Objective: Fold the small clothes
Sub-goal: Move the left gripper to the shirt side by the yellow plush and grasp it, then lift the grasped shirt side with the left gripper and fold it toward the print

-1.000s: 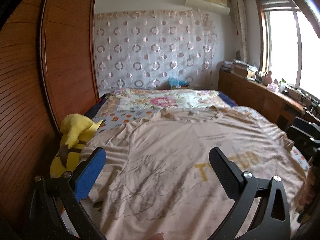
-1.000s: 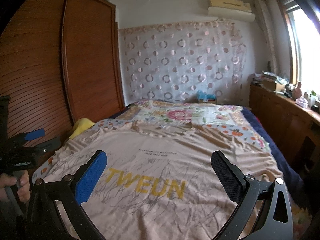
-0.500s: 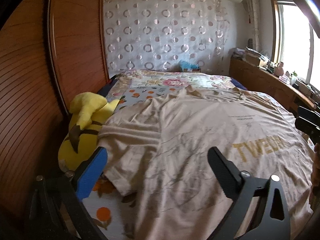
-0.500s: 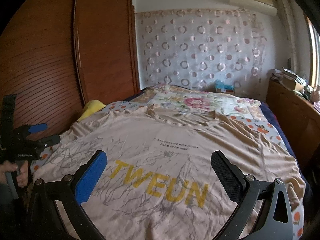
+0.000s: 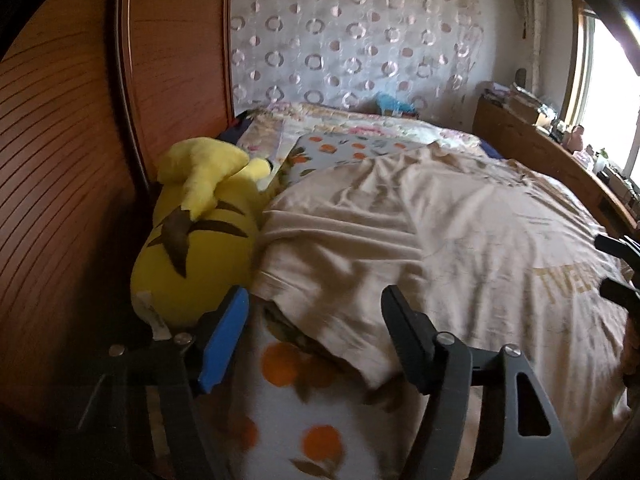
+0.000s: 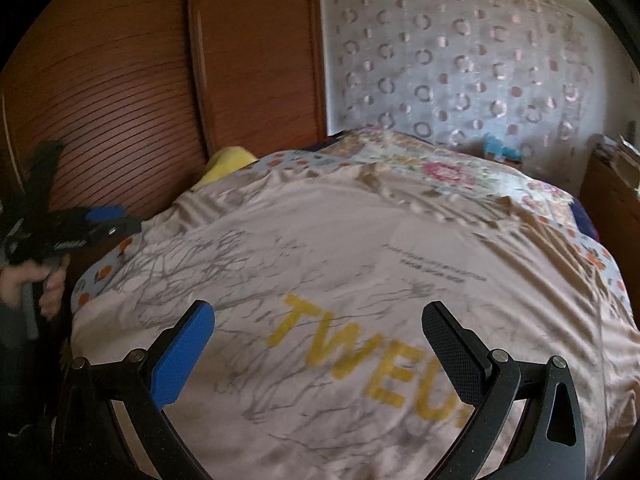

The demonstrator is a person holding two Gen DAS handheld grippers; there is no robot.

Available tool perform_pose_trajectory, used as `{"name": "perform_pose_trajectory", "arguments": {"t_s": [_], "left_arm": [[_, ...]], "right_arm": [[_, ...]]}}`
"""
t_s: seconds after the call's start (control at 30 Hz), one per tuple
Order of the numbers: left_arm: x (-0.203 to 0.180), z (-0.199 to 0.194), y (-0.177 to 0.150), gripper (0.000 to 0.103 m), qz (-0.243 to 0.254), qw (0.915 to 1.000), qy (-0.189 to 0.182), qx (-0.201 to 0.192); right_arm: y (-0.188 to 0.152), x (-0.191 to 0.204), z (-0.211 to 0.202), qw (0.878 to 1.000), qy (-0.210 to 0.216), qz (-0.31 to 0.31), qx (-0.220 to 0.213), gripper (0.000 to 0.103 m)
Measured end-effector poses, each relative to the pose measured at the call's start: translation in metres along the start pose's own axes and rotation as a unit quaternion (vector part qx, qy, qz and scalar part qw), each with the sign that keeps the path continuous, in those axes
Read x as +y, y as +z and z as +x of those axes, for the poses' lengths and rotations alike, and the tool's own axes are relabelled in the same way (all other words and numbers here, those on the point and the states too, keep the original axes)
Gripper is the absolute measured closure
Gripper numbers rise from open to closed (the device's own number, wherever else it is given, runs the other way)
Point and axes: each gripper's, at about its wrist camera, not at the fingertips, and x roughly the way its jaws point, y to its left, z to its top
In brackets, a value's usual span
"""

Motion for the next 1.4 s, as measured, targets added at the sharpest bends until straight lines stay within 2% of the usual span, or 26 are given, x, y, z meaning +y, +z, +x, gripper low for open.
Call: {"name": "perform_pose_trajectory", "arguments": {"t_s": [0.13, 0.33, 0.43, 0.57, 0.67, 0.8, 0.93, 1.03, 1.17, 1.33, 1.37, 1.4], "left_arm": [[0.009, 0.018, 0.008, 0.038, -0.002, 0.9995, -0.005, 0.03], [0.013, 0.034, 0.005, 0.055, -0.002, 0.998, -0.009, 0.062], [0.019, 0.032, 0.007, 0.071, -0.011, 0.9975, -0.02, 0.066], [0.017, 0.028, 0.007, 0.097, 0.007, 0.9981, -0.007, 0.061], [0.013, 0.026, 0.01, 0.099, 0.023, 0.9982, 0.0, 0.056], [0.005, 0.01, 0.021, 0.099, 0.023, 0.9992, -0.013, 0.029], [-0.018, -0.008, 0.045, 0.099, 0.027, 0.9982, -0.053, -0.004], [-0.05, -0.019, 0.066, 0.099, 0.052, 0.9949, -0.082, -0.025], [-0.093, -0.02, 0.082, 0.099, 0.09, 0.9899, -0.105, -0.031], [-0.118, -0.023, 0.089, 0.099, 0.103, 0.9867, -0.123, -0.03], [-0.122, -0.026, 0.087, 0.097, 0.104, 0.9855, -0.129, -0.033], [-0.124, -0.029, 0.086, 0.088, 0.105, 0.9853, -0.13, -0.034]], "right_arm": [[0.0, -0.002, -0.009, 1.0, 0.012, -0.009, 0.006, 0.0], [-0.002, -0.001, -0.023, 1.0, 0.028, -0.01, 0.006, 0.0], [-0.005, 0.001, -0.027, 0.999, 0.03, -0.017, 0.004, 0.0], [-0.008, 0.002, -0.029, 0.999, 0.029, -0.017, 0.0, 0.0], [-0.011, 0.004, -0.023, 1.0, 0.022, -0.011, -0.002, 0.0], [-0.011, 0.004, -0.02, 1.0, 0.019, -0.001, -0.006, 0.0], [-0.011, -0.001, -0.024, 1.0, 0.011, 0.01, -0.014, 0.0], [-0.013, -0.007, -0.028, 0.999, 0.005, 0.024, -0.021, 0.0], [-0.015, -0.016, -0.031, 0.999, -0.001, 0.041, -0.027, 0.0], [-0.021, -0.015, -0.03, 0.998, -0.006, 0.059, -0.032, 0.0], [-0.023, -0.014, -0.029, 0.998, -0.007, 0.061, -0.032, 0.0], [-0.023, -0.012, -0.03, 0.998, -0.008, 0.061, -0.031, 0.0]]}}
